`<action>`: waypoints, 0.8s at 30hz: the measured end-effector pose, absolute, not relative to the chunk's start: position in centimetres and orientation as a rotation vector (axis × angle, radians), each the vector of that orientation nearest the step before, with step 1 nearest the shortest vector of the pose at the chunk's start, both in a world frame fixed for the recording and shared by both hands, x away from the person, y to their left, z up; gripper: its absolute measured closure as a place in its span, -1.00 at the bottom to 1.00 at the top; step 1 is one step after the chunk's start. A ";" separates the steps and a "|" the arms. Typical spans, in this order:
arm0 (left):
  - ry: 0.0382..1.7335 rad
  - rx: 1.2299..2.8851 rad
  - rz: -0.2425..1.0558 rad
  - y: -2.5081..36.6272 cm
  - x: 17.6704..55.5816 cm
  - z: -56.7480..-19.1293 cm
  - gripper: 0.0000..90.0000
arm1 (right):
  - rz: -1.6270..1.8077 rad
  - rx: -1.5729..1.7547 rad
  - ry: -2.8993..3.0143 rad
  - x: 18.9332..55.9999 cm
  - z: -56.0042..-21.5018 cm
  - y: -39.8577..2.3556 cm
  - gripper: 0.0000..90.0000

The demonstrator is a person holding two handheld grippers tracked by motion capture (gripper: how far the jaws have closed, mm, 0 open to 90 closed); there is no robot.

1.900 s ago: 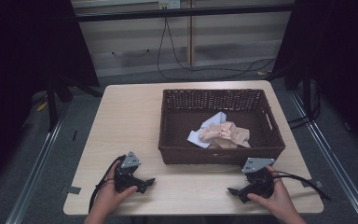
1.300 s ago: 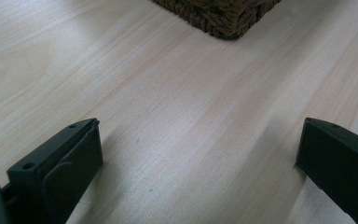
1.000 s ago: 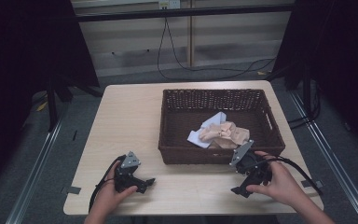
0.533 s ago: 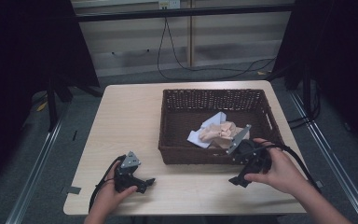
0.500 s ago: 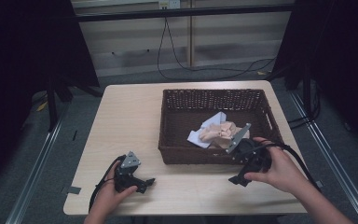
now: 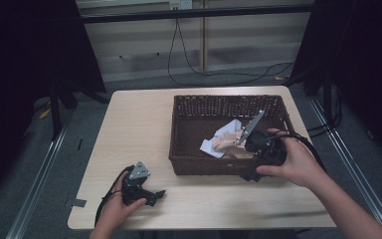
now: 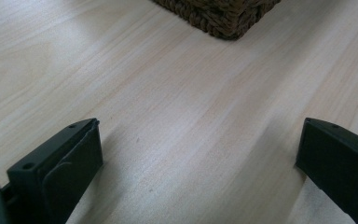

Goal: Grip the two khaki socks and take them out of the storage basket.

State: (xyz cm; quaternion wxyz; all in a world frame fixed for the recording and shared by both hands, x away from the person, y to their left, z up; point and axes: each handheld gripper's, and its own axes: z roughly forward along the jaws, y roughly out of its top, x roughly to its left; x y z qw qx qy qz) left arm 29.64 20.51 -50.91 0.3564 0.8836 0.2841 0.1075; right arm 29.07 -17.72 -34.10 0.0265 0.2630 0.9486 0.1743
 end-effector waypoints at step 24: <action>0.734 2.282 0.282 20.5 29.6 -50.9 -1.00 | 0.498 1.054 2.827 37.6 -37.1 -17.0 -0.51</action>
